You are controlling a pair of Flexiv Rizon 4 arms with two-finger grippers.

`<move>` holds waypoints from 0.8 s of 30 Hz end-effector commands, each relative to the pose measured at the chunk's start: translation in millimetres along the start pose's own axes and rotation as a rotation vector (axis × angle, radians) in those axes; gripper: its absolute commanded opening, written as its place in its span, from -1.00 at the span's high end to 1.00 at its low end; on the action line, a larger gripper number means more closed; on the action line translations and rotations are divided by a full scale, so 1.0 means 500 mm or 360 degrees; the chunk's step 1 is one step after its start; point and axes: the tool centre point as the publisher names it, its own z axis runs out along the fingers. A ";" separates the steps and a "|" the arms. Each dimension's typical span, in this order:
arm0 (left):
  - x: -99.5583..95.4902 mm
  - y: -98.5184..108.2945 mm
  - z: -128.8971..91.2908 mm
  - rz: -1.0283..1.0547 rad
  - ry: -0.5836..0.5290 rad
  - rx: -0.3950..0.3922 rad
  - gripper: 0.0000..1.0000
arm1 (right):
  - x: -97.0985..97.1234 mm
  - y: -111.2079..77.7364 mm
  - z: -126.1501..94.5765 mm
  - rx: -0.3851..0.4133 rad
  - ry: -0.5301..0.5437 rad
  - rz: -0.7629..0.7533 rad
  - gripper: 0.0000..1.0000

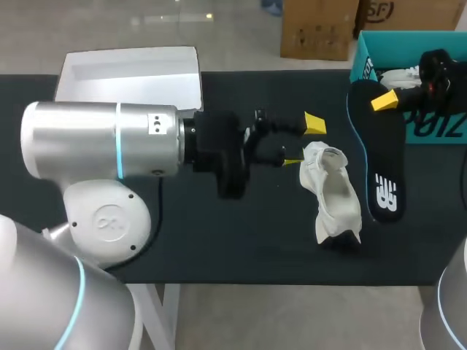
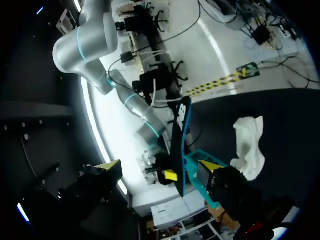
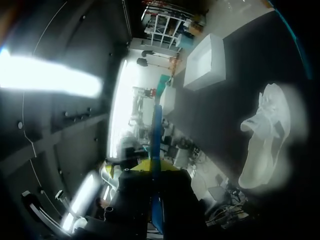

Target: Take the shoe out of the shoebox, open the shoe tongue, remove and reinsert the insole, then place the shoe into the shoebox

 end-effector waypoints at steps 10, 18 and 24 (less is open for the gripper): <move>0.031 0.082 0.134 0.0096 -0.0202 0.0045 -1.00 | 0.000 -0.001 0.000 0.0001 -0.0006 0.0002 1.00; 0.027 0.111 0.214 0.0174 -0.0214 0.0135 -1.00 | 0.000 -0.001 0.000 0.0001 -0.0006 0.0002 1.00; 0.039 0.095 0.266 0.0177 -0.0212 0.0205 -1.00 | 0.000 -0.001 0.000 0.0001 -0.0006 0.0002 1.00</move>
